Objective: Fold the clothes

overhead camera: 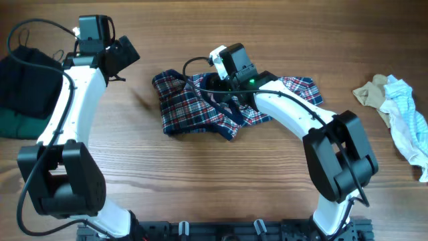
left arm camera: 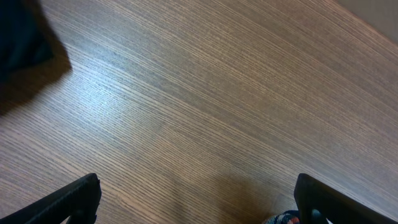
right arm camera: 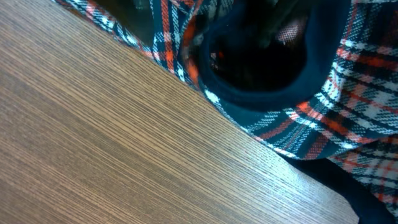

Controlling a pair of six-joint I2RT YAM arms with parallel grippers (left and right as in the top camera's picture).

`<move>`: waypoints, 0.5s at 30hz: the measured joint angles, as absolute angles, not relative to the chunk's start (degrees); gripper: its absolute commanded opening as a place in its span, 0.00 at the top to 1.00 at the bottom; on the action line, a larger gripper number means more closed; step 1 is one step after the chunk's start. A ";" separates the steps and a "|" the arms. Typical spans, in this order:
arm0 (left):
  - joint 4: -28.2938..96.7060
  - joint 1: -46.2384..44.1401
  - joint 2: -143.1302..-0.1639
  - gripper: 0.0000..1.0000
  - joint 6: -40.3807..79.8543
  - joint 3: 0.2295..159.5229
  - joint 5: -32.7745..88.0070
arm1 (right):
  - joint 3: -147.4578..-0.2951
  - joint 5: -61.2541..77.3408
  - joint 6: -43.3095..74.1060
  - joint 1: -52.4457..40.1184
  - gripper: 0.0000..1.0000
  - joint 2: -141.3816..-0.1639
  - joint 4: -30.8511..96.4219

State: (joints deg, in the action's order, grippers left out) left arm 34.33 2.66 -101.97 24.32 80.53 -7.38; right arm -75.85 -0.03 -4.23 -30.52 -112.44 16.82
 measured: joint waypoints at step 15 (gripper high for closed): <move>34.33 2.66 -101.97 0.00 24.32 80.53 -7.38 | -75.83 -1.02 -5.02 -23.14 0.26 -112.29 18.00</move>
State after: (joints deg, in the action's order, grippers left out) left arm 34.33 2.66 -101.97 24.32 80.53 -7.38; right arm -75.83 -1.02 -5.02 -23.14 -112.29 18.00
